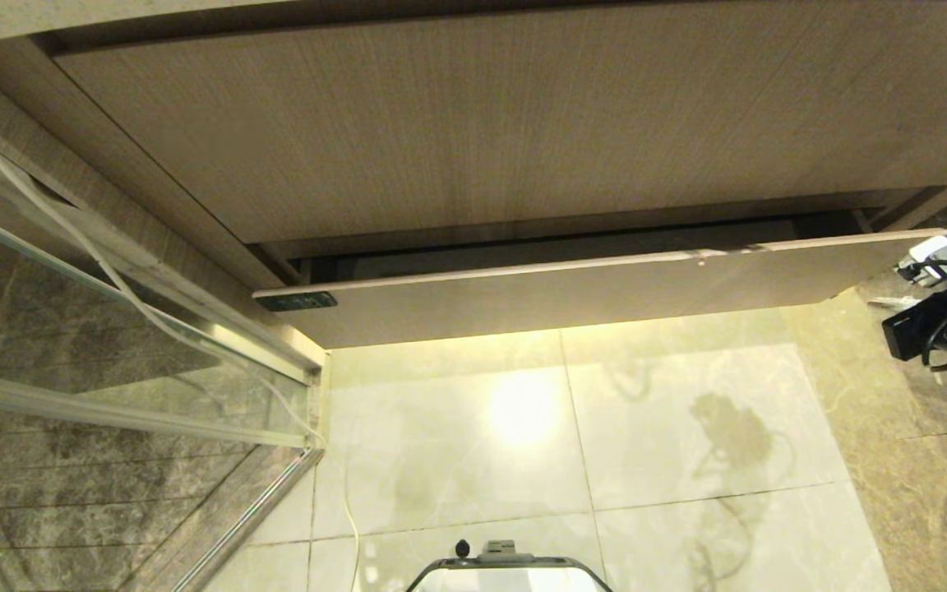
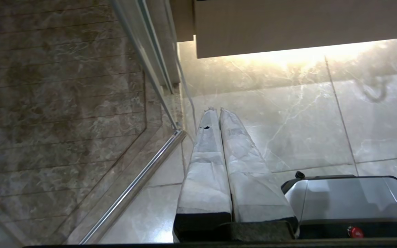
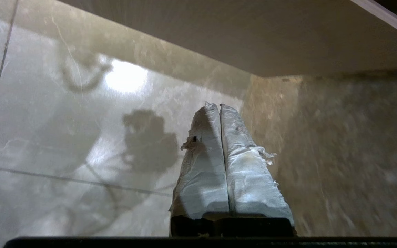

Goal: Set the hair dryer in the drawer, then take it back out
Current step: Close the drawer

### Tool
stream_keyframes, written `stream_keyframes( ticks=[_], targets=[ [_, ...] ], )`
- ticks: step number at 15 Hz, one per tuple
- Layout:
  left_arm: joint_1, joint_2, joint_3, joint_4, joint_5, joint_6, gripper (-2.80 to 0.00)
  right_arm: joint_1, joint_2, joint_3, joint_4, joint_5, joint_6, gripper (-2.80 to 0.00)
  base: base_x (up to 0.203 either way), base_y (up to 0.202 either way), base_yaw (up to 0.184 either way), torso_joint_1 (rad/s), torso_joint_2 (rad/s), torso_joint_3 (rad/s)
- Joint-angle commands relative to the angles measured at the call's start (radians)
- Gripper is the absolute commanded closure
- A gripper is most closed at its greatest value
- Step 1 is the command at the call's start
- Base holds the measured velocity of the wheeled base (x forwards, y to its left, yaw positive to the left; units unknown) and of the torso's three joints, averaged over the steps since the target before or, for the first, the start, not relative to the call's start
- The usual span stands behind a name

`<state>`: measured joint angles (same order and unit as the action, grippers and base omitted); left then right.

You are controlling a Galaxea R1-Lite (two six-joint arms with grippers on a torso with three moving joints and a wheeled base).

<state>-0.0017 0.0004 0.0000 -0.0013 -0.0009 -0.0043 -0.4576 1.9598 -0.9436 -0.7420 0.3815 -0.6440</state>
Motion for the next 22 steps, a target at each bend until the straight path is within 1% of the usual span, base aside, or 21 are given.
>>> stream_keyframes(
  ticks=[1, 3, 6, 7, 8, 9, 11, 15, 18, 22],
  targets=[
    [0.0, 0.0, 0.001, 0.0, -0.001, 0.0, 0.0, 0.006, 0.104, -0.039, -0.044, 0.021, -0.006, 0.0, 0.0, 0.0, 0.0, 0.0, 0.0, 0.0],
    [0.0, 0.0, 0.0, 0.0, 0.001, 0.0, 0.0, 0.01, 0.144, -0.073, -0.071, 0.028, -0.008, 0.0, 0.0, 0.0, 0.0, 0.0, 0.0, 0.0],
    [0.0, 0.0, 0.0, 0.0, -0.001, 0.0, 0.0, 0.022, 0.185, -0.103, -0.166, 0.061, -0.01, 0.0, 0.0, 0.0, 0.0, 0.0, 0.0, 0.0],
    [0.0, 0.0, 0.001, 0.0, 0.001, 0.0, 0.0, 0.025, 0.197, -0.11, -0.196, 0.081, -0.016, 0.0, 0.0, 0.0, 0.0, 0.0, 0.0, 0.0],
    [0.0, 0.0, 0.0, 0.0, -0.001, 0.0, 0.0, 0.025, 0.207, -0.122, -0.224, 0.106, -0.04, 0.0, 0.0, 0.0, 0.0, 0.0, 0.0, 0.0],
    [0.0, 0.0, 0.0, 0.0, -0.001, 0.0, 0.0, 0.025, 0.214, -0.126, -0.243, 0.114, -0.049, 0.0, 0.0, 0.0, 0.0, 0.0, 0.0, 0.0],
    [0.0, 0.0, 0.0, 0.0, 0.0, 0.0, 0.0, 0.025, 0.224, -0.132, -0.301, 0.115, -0.049, 0.0, 0.0, 0.0, 0.0, 0.0, 0.0, 0.0],
    [0.0, 0.0, 0.002, 0.0, -0.001, 0.0, 0.0, 0.025, 0.246, -0.167, -0.361, 0.116, -0.045, 0.0, 0.0, 0.0, 0.0, 0.0, 0.0, 0.0],
    [0.0, 0.0, 0.0, 0.0, -0.001, 0.0, 0.0, 0.025, 0.269, -0.178, -0.463, 0.119, -0.037, 0.0, 0.0, 0.0, 0.0, 0.0, 0.0, 0.0],
    [0.0, 0.0, 0.001, 0.0, -0.001, 0.0, 0.0, 0.025, 0.302, -0.236, -0.493, 0.12, -0.023, 0.0, 0.0, 0.0, 0.0, 0.0, 0.0, 0.0]
  ],
)
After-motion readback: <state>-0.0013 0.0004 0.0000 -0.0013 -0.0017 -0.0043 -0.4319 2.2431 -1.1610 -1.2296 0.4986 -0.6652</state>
